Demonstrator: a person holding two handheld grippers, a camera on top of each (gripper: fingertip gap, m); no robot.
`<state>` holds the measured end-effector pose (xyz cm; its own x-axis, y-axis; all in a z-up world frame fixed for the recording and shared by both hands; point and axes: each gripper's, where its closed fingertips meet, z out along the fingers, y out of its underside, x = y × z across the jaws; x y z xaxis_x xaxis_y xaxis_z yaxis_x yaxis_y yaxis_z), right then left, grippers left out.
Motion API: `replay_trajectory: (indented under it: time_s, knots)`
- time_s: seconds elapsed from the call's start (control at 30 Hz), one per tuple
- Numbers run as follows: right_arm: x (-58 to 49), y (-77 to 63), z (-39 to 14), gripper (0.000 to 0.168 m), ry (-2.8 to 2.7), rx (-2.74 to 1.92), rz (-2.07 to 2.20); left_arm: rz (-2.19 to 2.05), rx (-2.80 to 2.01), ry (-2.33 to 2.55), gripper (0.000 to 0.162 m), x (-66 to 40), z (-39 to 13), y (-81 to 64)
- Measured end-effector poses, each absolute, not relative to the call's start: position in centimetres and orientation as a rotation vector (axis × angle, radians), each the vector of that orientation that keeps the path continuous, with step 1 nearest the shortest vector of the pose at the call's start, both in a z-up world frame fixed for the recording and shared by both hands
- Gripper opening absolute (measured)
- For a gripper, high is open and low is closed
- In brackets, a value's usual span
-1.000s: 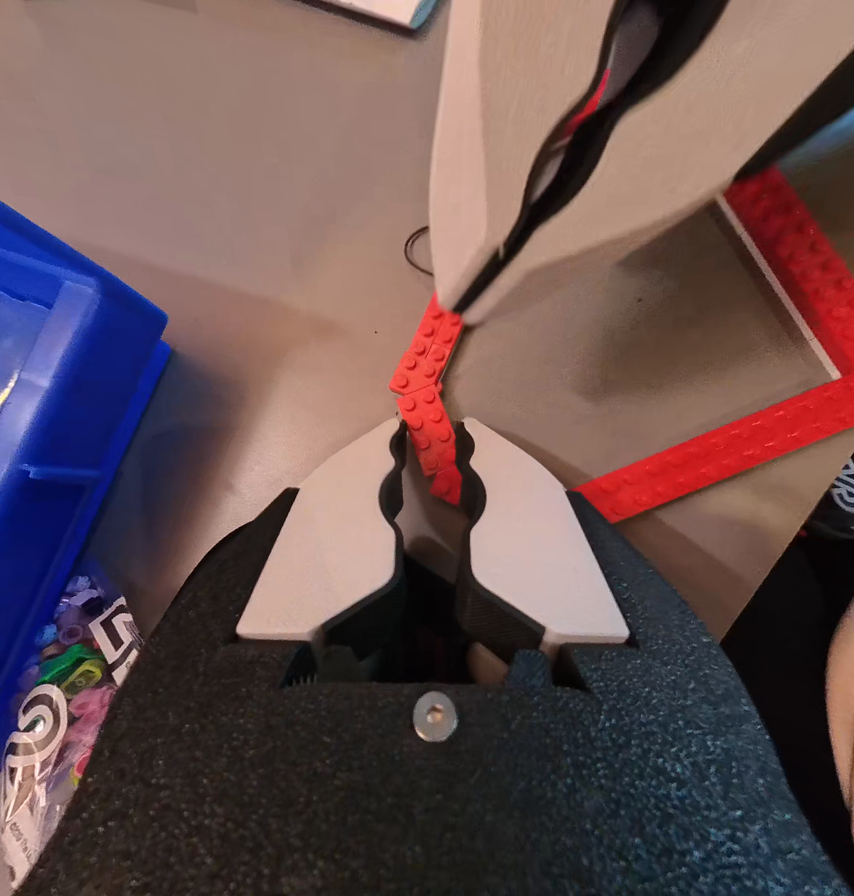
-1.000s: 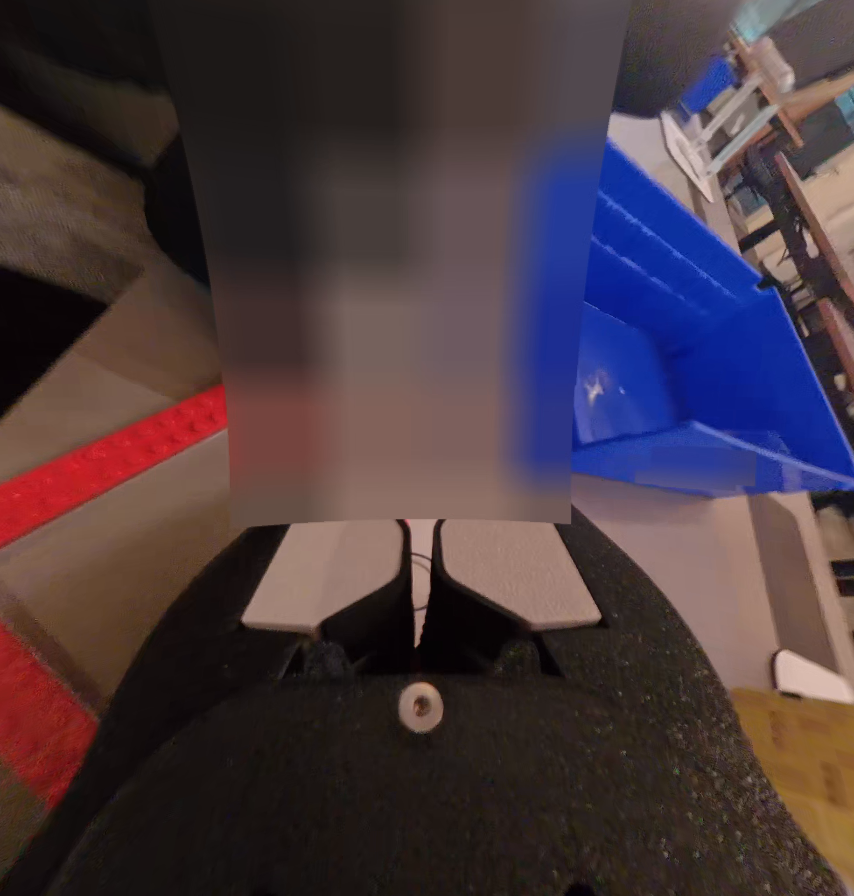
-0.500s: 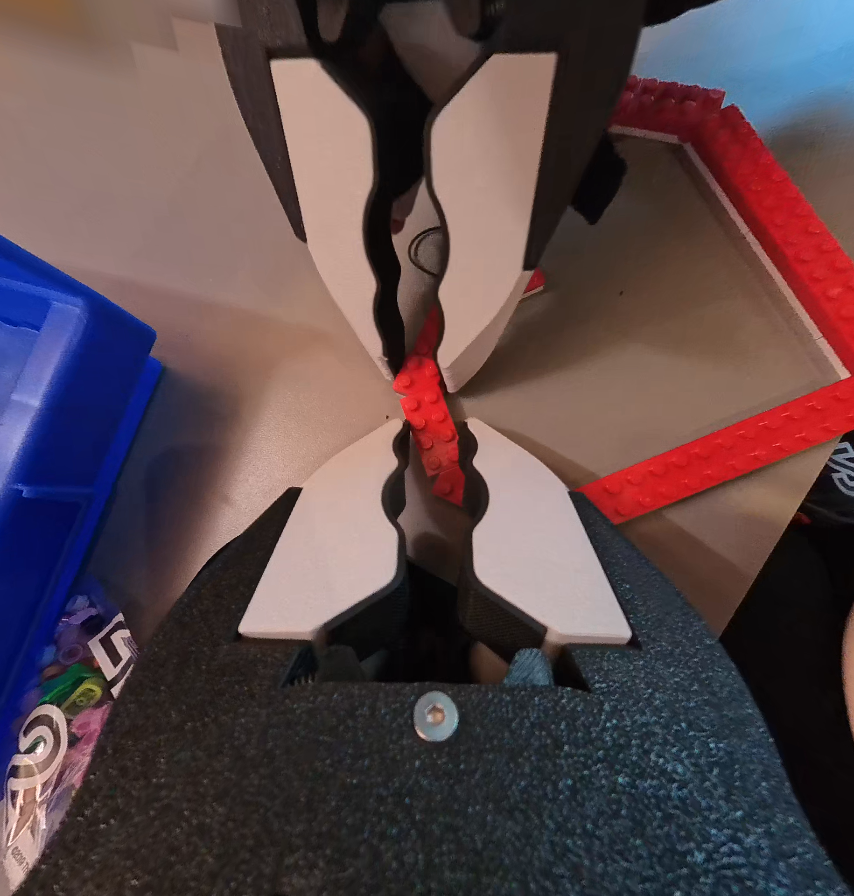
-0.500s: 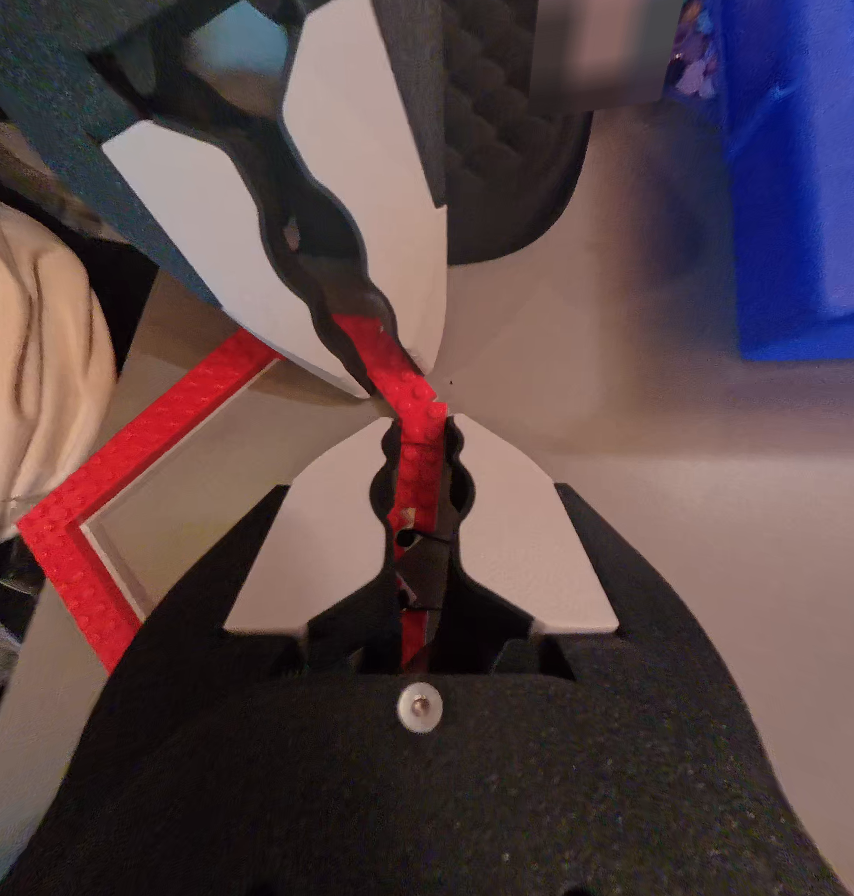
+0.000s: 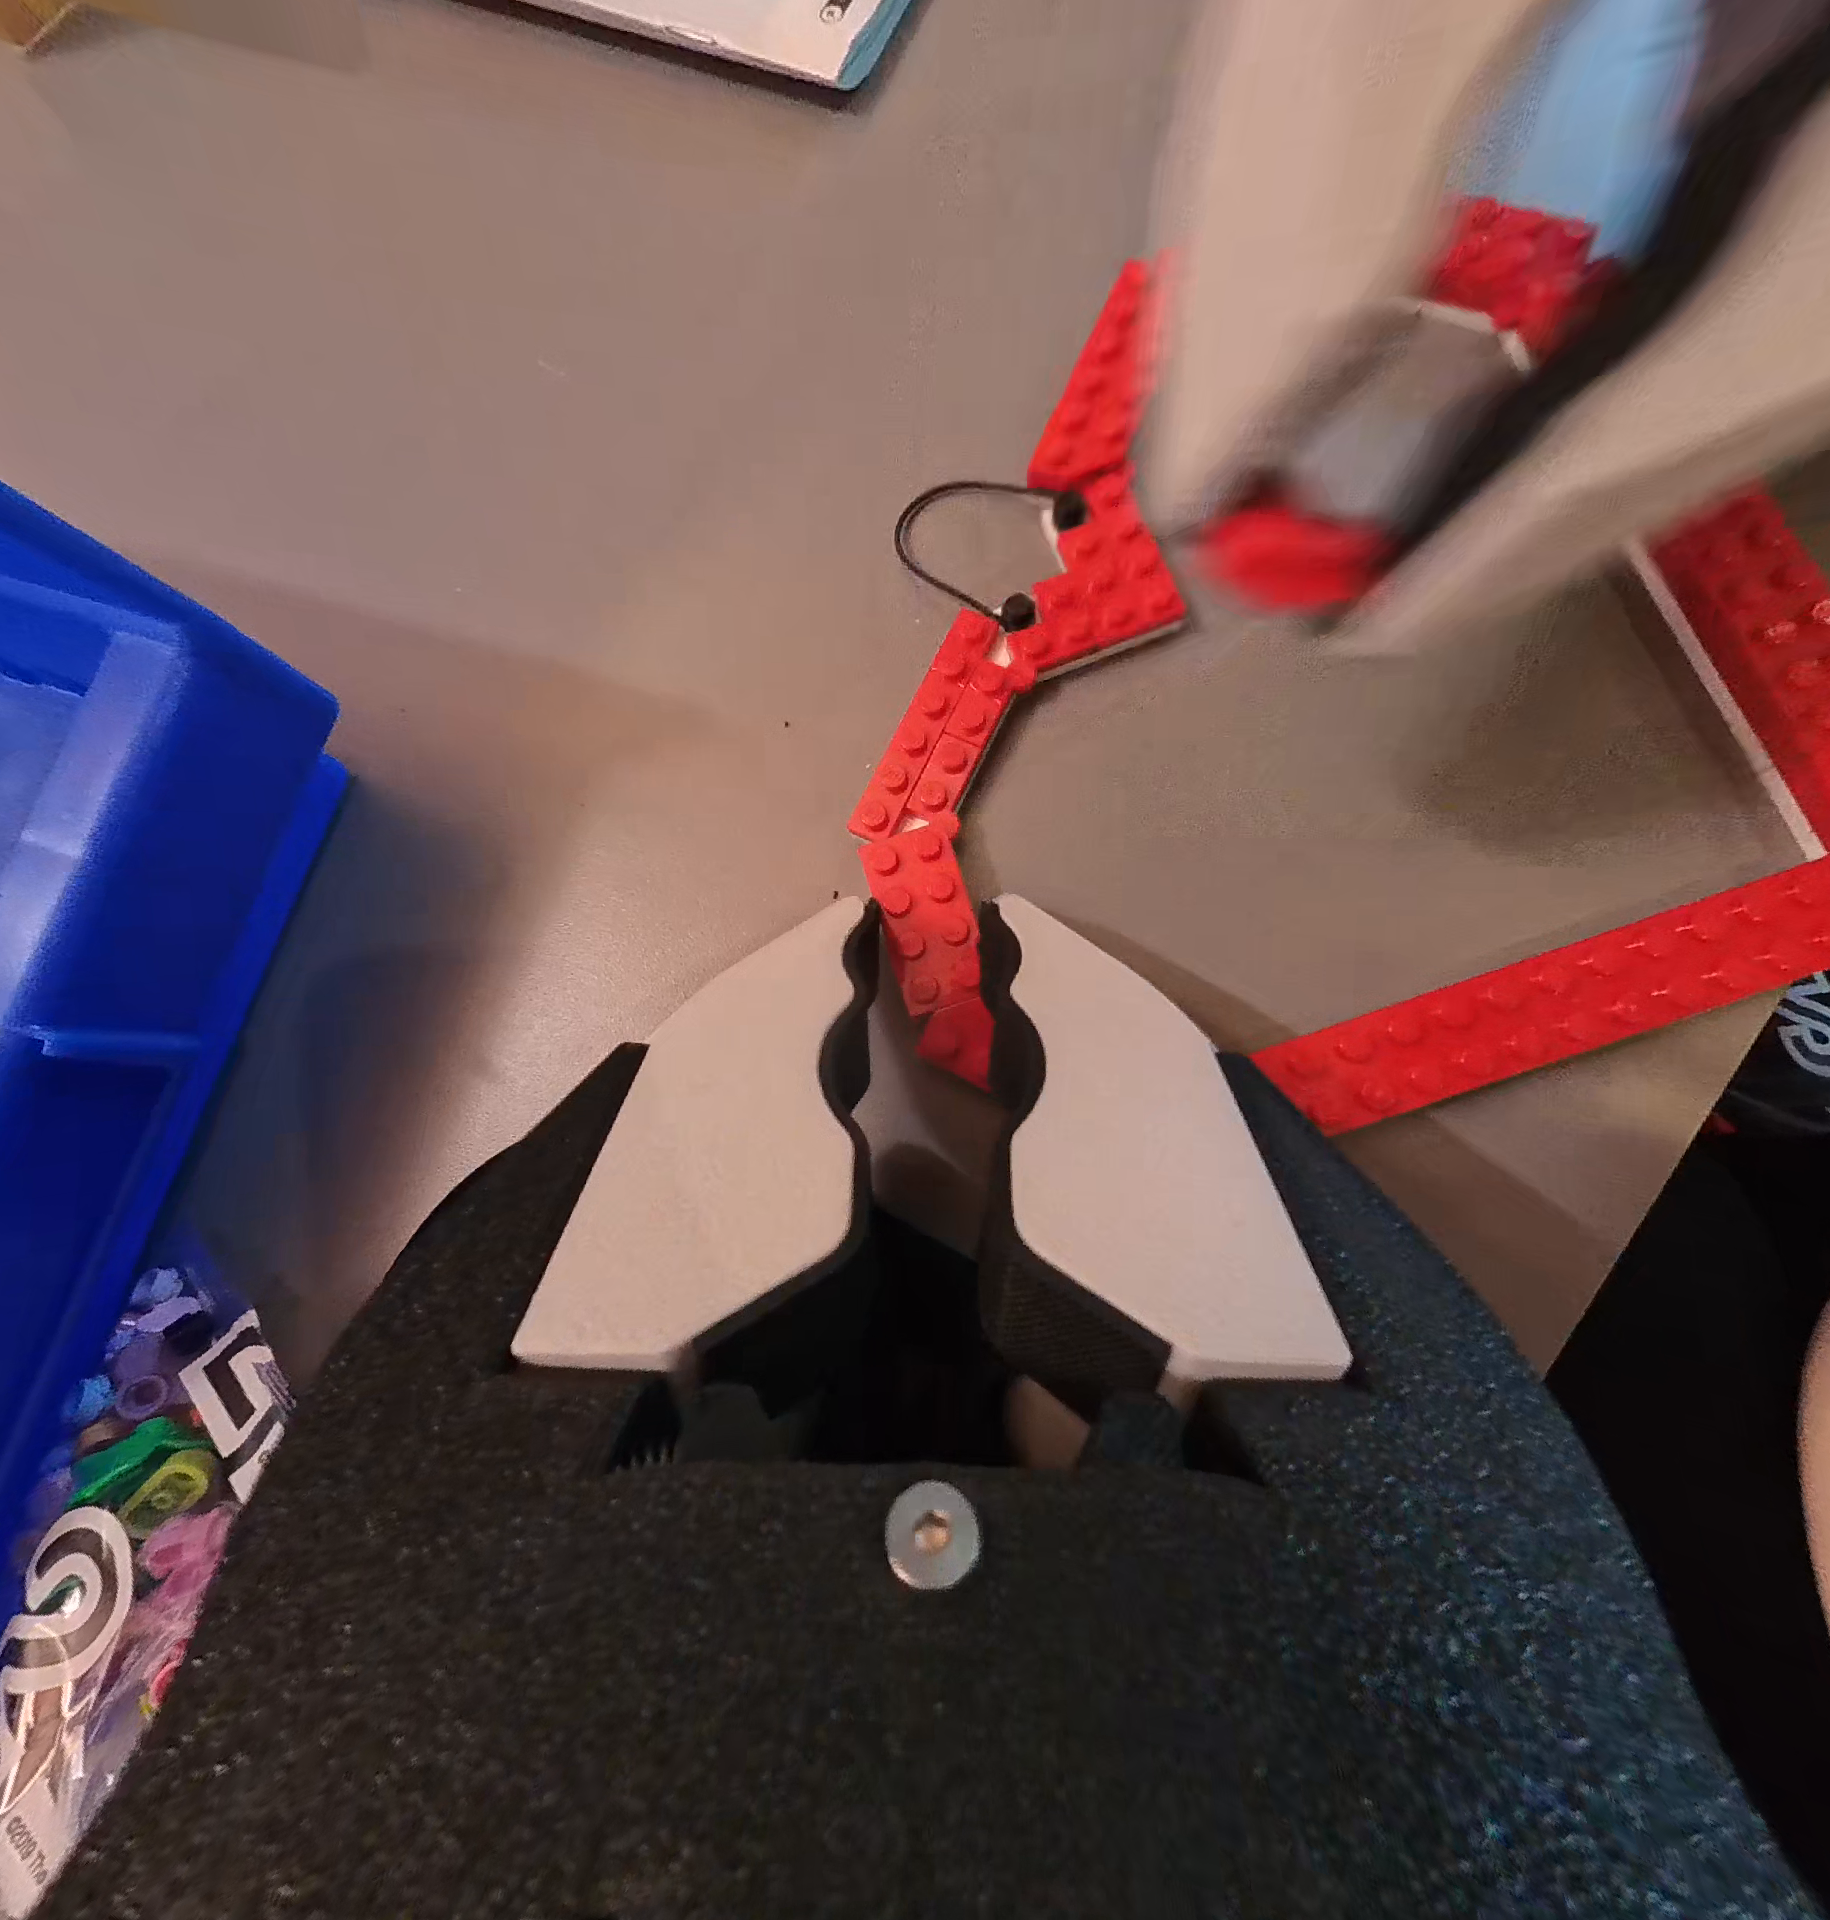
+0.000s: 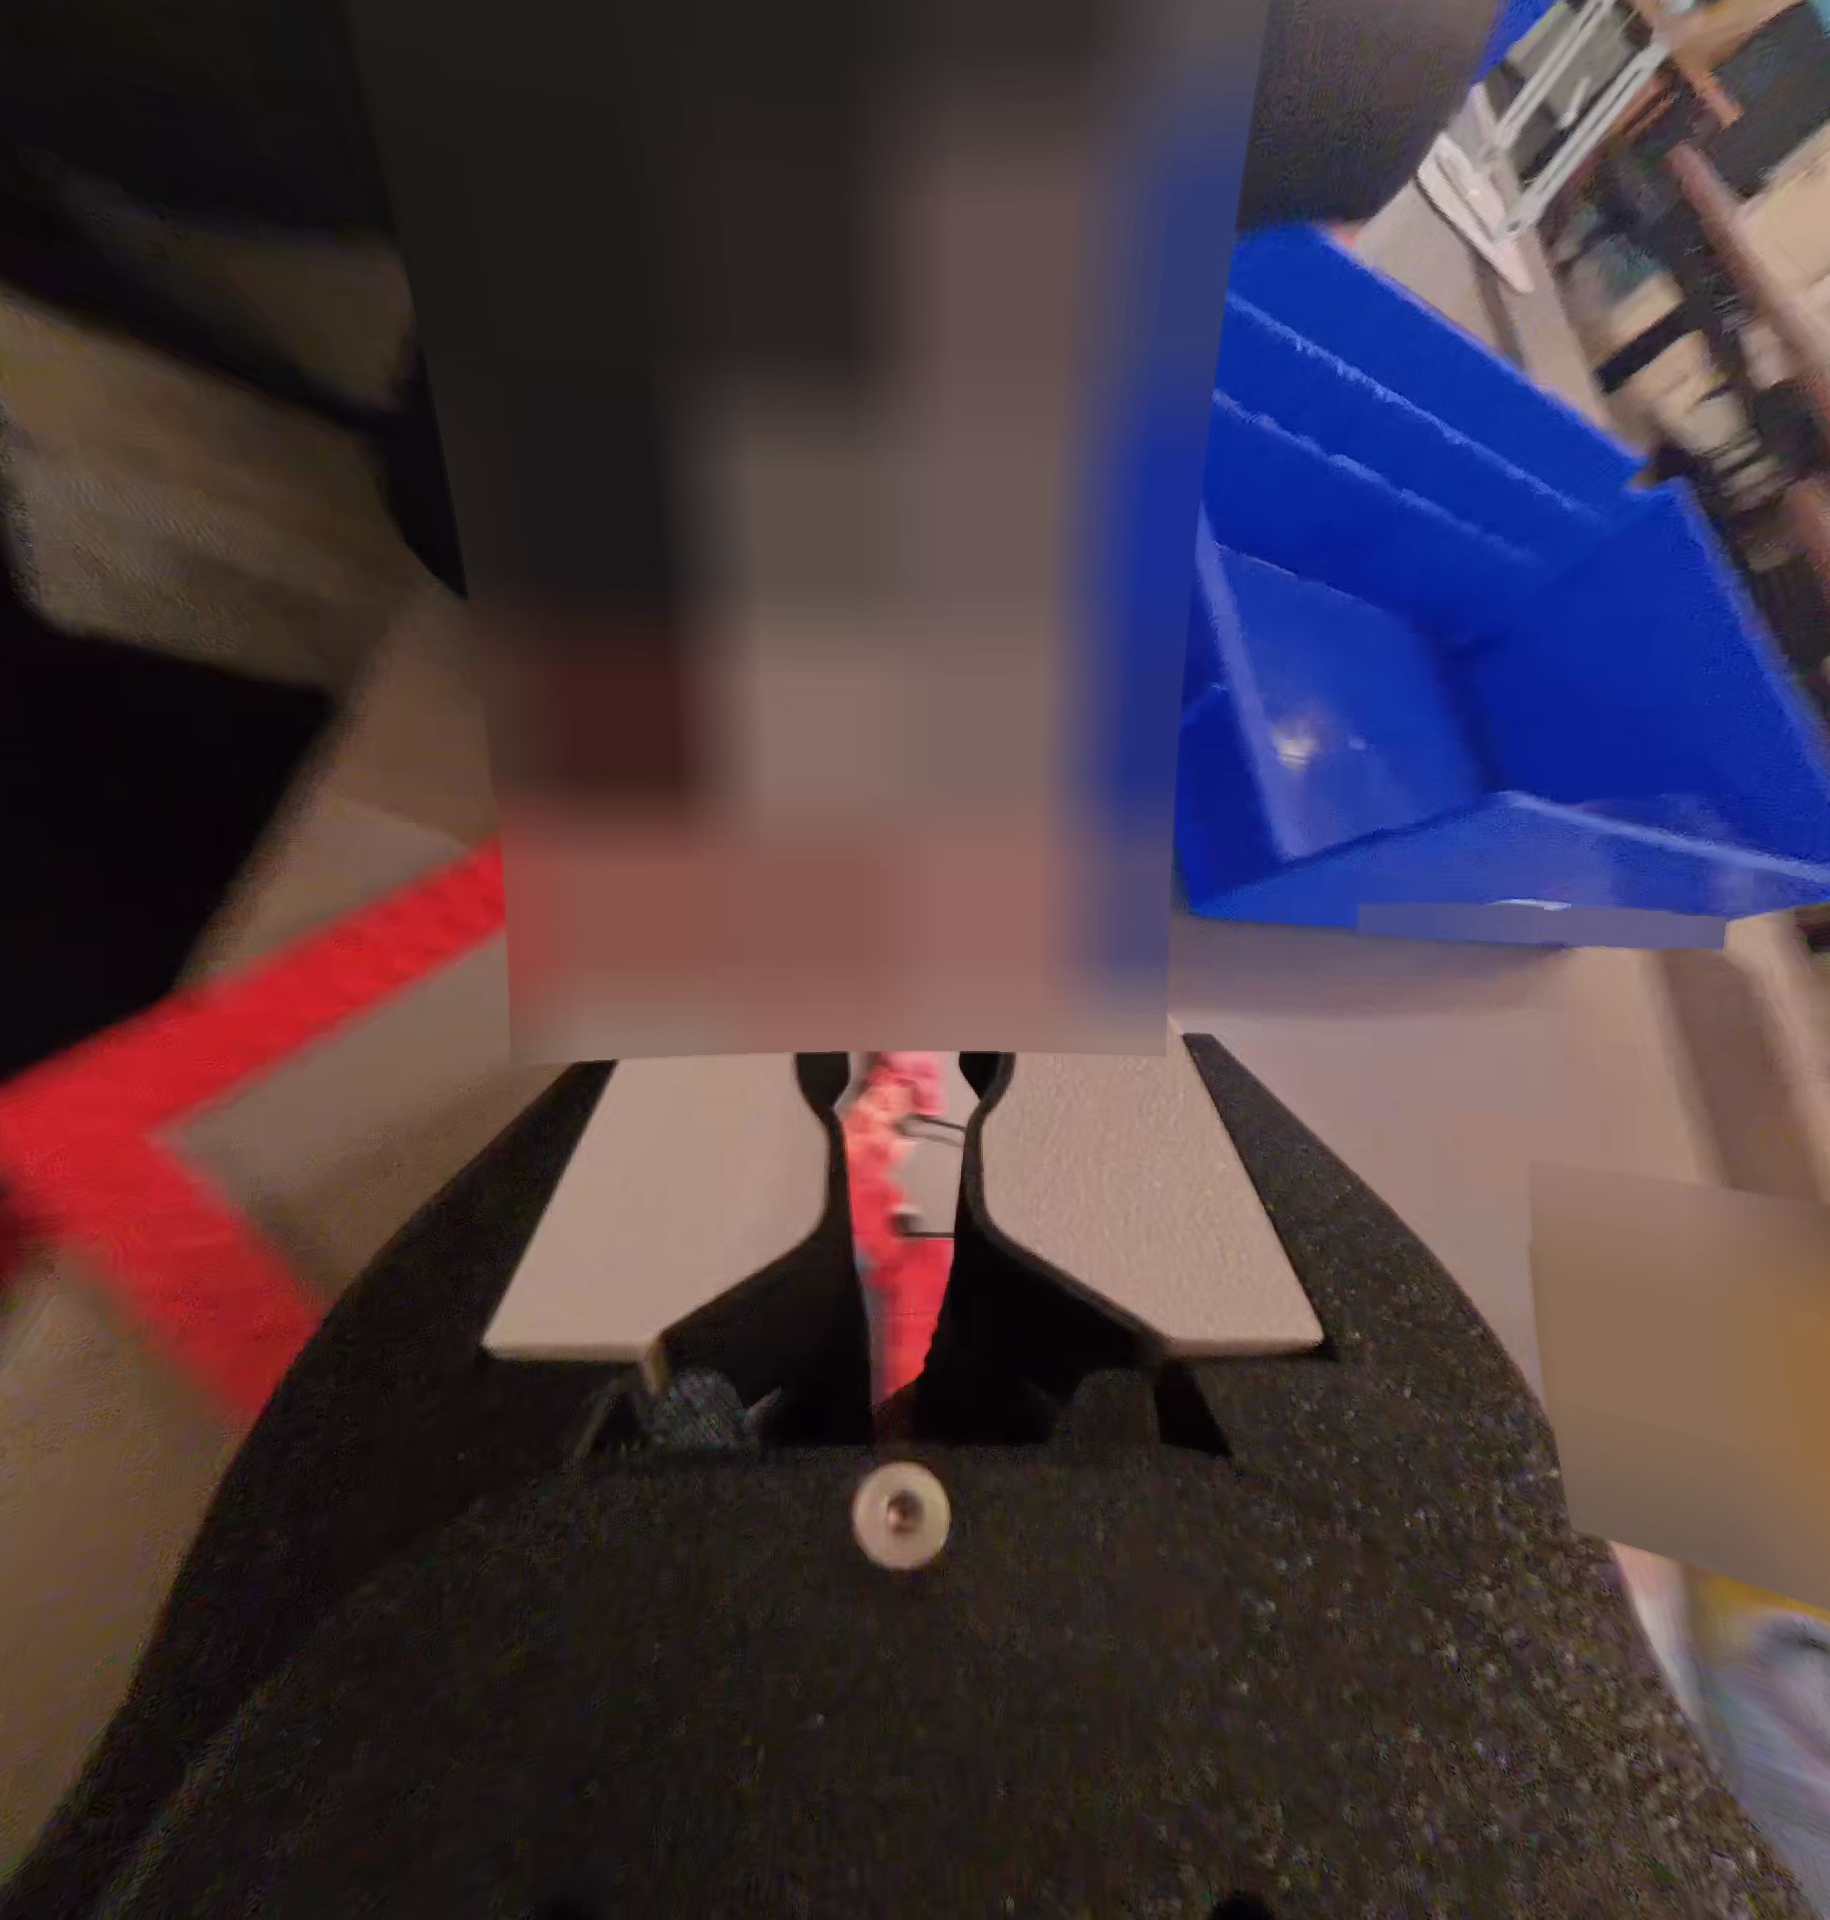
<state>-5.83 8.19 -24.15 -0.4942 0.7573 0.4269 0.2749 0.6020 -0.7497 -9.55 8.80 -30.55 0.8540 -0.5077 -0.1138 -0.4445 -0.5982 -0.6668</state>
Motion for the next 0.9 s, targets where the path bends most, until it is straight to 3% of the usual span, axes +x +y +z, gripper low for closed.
replay_trajectory:
  time_s: [0.03, 0.17, 0.3, 0.47, 0.9]
  knots:
    - [-4.4, 6.5, -23.4, 0.016, -2.072, -0.868, 0.934, -0.115, -2.302, 0.686, 0.019, -9.5, -30.5, 8.8]
    - [2.9, -1.1, -22.0, 0.016, -2.167, -0.974, 1.293, -0.13, -2.307, 0.683, 0.019, -9.5, -30.5, 8.8]
    - [8.5, -3.9, -28.4, 0.016, -2.288, -1.282, 1.063, -0.135, -2.315, 0.683, 0.019, -9.5, -30.5, 8.7]
    - [10.2, -4.1, -32.7, 0.017, -2.103, -1.623, 1.088, -0.125, -2.316, 0.685, 0.019, -9.5, -30.5, 8.7]
    - [10.8, -3.0, -33.9, 0.028, -2.145, -1.588, 0.83, -0.138, -2.313, 0.689, 0.019, -9.4, -30.5, 8.6]
